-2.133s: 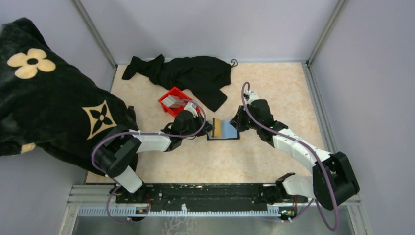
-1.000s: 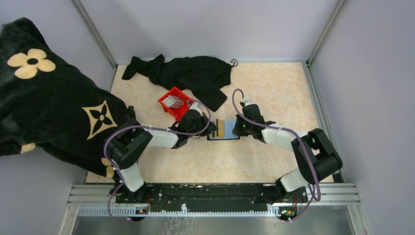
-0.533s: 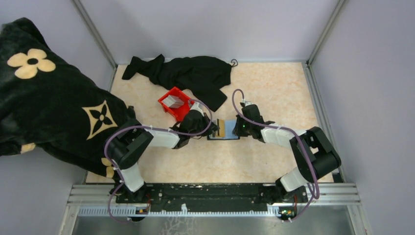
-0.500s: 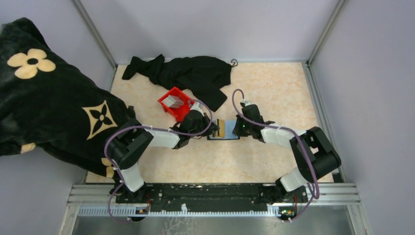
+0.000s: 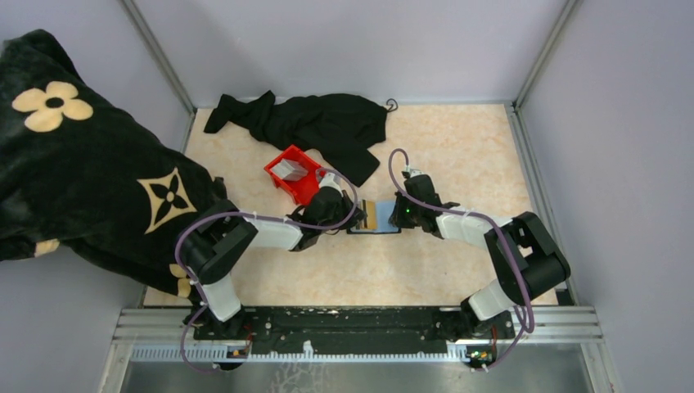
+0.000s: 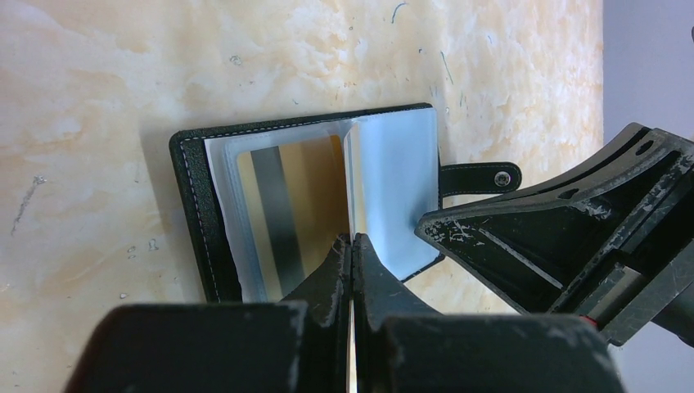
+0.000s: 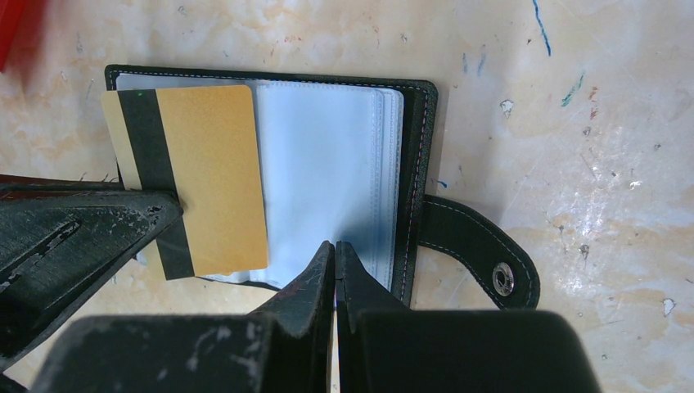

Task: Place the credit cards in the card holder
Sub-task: Insert the credit card into the card holder.

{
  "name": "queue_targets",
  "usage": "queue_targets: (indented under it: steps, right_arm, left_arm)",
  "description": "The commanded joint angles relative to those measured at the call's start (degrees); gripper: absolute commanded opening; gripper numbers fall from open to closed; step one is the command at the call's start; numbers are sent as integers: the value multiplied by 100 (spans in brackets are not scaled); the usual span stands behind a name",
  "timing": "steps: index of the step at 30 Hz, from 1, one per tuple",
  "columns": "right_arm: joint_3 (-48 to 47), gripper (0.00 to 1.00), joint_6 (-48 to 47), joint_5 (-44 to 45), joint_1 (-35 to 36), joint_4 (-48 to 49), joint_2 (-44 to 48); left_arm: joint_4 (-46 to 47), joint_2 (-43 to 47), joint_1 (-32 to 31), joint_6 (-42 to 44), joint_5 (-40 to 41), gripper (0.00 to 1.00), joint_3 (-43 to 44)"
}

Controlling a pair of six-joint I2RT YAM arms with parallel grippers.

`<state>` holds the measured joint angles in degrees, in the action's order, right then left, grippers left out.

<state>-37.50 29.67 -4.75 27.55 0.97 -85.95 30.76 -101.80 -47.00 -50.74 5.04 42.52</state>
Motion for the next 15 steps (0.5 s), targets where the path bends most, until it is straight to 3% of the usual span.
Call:
queue_targets:
  steps: [1, 15]
  right_arm:
    - [-100, 0, -14, 184, -39, 17, -95]
    - [-126, 0, -5, 193, -35, -12, -123]
  left_arm:
    - [-241, -139, -53, 178, 136, 0, 138]
    - [-456, -269, -165, 21, 218, 0, 123]
